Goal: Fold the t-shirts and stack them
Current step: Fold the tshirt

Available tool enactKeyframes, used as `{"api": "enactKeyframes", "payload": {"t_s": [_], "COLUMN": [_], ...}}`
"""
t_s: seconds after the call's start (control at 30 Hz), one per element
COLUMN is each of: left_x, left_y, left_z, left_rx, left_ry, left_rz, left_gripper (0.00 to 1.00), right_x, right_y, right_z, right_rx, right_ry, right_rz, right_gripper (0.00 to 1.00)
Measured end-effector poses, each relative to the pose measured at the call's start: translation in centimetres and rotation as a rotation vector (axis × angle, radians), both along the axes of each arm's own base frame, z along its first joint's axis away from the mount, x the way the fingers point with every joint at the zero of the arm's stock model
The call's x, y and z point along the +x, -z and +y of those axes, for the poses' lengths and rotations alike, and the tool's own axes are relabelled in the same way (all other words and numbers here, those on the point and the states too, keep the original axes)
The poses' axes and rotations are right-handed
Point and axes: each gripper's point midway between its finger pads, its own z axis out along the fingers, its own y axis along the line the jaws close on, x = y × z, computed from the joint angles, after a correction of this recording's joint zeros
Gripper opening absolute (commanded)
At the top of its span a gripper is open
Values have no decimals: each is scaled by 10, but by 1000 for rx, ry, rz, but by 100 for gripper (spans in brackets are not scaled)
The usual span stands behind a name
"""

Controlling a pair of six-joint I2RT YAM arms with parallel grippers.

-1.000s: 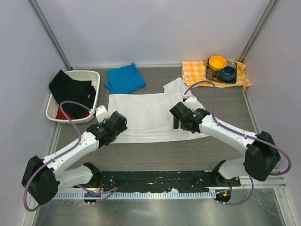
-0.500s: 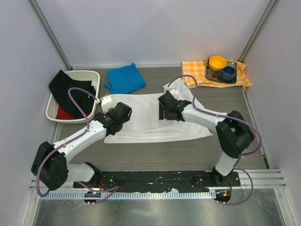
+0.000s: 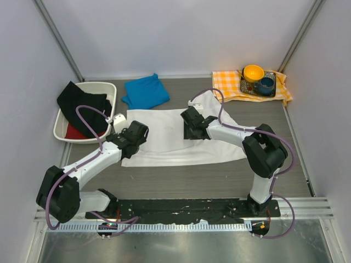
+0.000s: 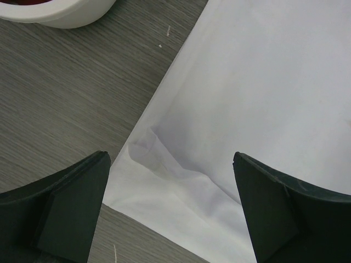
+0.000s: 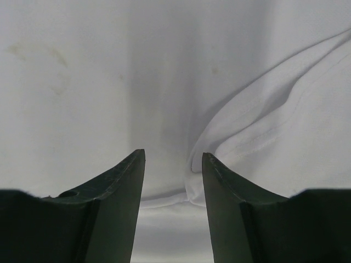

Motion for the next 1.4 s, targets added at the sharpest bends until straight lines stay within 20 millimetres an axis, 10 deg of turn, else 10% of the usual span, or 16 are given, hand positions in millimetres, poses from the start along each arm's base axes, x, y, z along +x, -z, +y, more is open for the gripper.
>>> {"api": "enactKeyframes", "payload": {"t_s": [0.2,0.43,1.07,1.1,1.27,1.4], "left_x": [1,1,3,3,3,3], "left_y": [-1,1,1,1,2,2], "left_z": [3,3,5,6,7,7], "left_rx": [-6,-13,-14,-14,-10,-4], "left_ry": [-10,-12,-17,-18,-18,-13], "left_rz": [-10,-10,-15,-15,-12,-8], "left_gripper": [100,100,100,100,100,100], "right_x": [-1,4,39,40,43,44], "right_y": [13,14,2,2,11,10], "right_z": [-2,-5,-2,-2,-6,-10], "right_rx": [-24,-52,-133,-136,-172,-194], "right_ry": [0,12,36,37,41,45], "right_rz": [22,11,-79,-80,-76,-88], "right_gripper": [39,1,1,4,92,97]}}
